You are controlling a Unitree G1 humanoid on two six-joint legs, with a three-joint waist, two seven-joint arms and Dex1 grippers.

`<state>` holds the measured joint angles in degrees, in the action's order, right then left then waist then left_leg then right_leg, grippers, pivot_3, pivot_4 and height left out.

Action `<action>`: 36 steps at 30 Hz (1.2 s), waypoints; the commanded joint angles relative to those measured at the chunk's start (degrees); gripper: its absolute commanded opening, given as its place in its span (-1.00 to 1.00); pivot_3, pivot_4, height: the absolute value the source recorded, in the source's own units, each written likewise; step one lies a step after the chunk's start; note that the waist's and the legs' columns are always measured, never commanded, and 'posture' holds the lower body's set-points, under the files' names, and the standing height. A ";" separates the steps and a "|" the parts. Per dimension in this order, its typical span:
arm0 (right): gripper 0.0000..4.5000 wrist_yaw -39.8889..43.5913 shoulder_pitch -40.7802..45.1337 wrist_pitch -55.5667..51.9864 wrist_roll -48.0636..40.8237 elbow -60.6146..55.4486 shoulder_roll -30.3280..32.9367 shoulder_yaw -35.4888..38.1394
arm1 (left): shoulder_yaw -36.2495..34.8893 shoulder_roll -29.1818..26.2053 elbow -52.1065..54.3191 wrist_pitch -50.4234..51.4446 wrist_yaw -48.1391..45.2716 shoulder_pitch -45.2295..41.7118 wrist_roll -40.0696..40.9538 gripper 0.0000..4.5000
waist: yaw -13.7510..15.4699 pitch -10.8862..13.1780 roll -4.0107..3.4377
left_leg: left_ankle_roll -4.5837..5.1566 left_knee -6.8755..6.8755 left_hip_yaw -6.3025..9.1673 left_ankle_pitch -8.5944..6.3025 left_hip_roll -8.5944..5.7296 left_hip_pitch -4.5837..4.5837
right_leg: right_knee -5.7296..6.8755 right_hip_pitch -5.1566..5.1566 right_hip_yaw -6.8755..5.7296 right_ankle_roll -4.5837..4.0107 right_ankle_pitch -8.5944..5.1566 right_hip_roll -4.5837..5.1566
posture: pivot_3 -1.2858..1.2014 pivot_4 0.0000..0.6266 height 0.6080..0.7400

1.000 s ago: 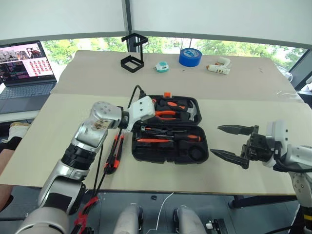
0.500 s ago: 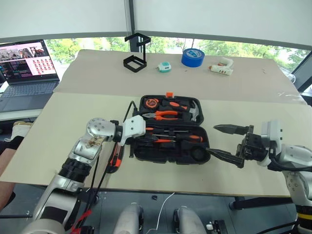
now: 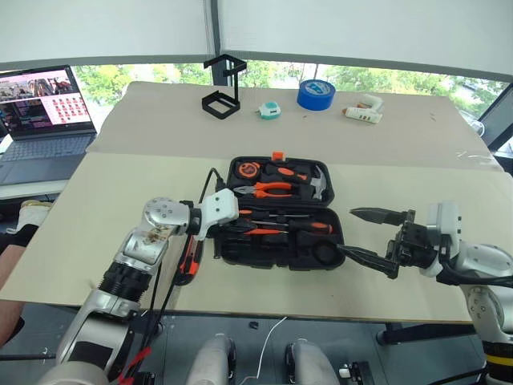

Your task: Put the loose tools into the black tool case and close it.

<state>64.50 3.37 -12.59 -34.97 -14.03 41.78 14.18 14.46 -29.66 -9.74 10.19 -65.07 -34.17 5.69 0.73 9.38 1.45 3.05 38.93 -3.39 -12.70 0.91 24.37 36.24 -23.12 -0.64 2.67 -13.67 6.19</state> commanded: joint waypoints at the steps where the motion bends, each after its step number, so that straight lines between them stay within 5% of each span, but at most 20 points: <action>1: 1.00 -0.30 0.09 1.17 -0.23 -1.35 -0.19 0.84 | 0.86 0.65 -0.42 2.07 1.61 -1.74 -1.51 -0.99 | 0.02 0.00 0.00 | 0.00 0.00 0.00 0.00 0.00 0.00 | 0.00 0.00 0.00 0.00 0.00 0.00 | 0.03 -0.52 1.00; 21: 1.00 -1.28 1.00 3.46 1.32 0.10 -1.37 0.57 | 2.31 2.86 0.46 1.43 0.23 -0.67 -0.56 -0.99 | -0.01 -0.01 -0.01 | 0.01 -0.01 -0.01 -0.01 -0.01 -0.01 | -0.01 0.01 0.01 0.00 0.00 0.00 | 0.03 -0.52 1.00; 36: 1.00 -1.14 0.49 4.15 1.89 0.33 -2.42 -0.06 | 2.69 3.35 2.71 11.25 2.29 0.05 0.36 -0.99 | -0.05 -0.01 -0.01 | 0.01 -0.01 -0.01 -0.01 -0.01 -0.05 | 0.01 0.02 0.01 0.00 0.00 -0.01 | 0.03 -0.52 1.00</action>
<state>63.48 3.76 -9.56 -32.73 -12.73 39.40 13.42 16.70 -26.02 -7.79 18.71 -63.80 -34.39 6.78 0.69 9.37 1.43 3.06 38.92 -3.40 -12.71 0.89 24.32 36.25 -23.09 -0.62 2.67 -13.67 6.18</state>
